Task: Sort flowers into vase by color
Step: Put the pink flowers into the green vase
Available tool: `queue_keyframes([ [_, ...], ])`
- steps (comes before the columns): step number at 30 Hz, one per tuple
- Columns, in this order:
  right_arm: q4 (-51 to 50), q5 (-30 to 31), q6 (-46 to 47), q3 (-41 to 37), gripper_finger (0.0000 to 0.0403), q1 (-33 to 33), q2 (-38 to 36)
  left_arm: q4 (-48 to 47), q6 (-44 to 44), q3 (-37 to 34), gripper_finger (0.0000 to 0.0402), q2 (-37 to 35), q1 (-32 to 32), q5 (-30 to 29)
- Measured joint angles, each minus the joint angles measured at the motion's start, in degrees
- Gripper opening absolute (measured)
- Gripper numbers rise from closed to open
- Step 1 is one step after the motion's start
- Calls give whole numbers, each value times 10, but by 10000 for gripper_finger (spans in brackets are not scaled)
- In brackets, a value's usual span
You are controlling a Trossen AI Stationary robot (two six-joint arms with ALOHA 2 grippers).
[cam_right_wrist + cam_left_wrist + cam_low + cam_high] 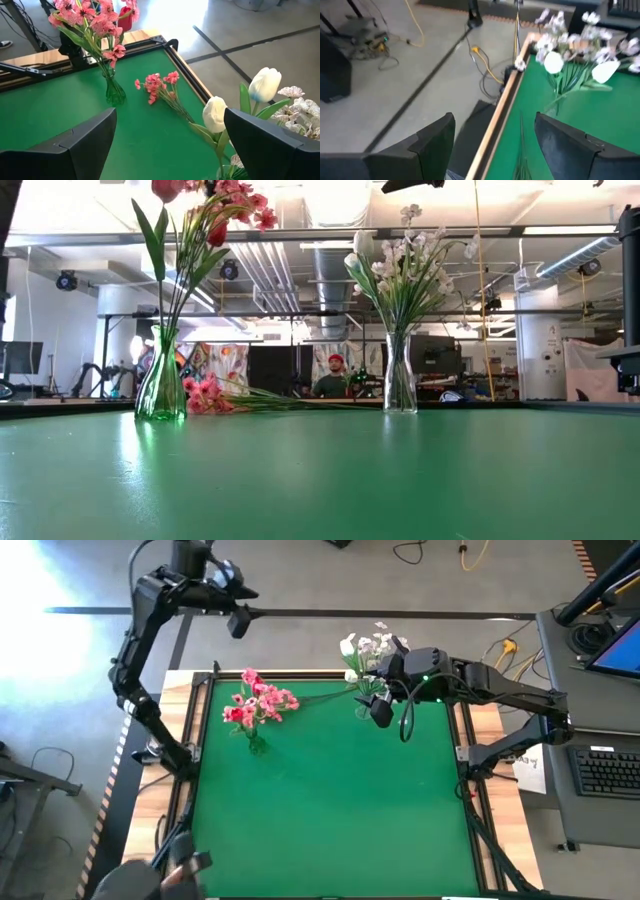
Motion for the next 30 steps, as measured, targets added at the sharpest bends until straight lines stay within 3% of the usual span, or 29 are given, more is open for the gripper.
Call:
queue_keyframes([
  [11, -1, 0, 0, 0, 362, 0, 0, 14, 24, -8, 259, 71, 9, -2],
  [14, -1, 0, 0, 0, 362, 0, 1, 36, -12, -6, 259, 93, 11, -10],
  [21, -1, 0, 0, 0, 362, 0, 1, 99, -149, -4, 259, 113, 13, -103],
  [28, -2, 0, 0, -1, 362, 0, 1, 98, -172, -6, 259, 115, -6, 13],
  [30, -2, 0, 0, -1, 362, 0, 1, 101, -181, -10, 259, 118, -27, 14],
])
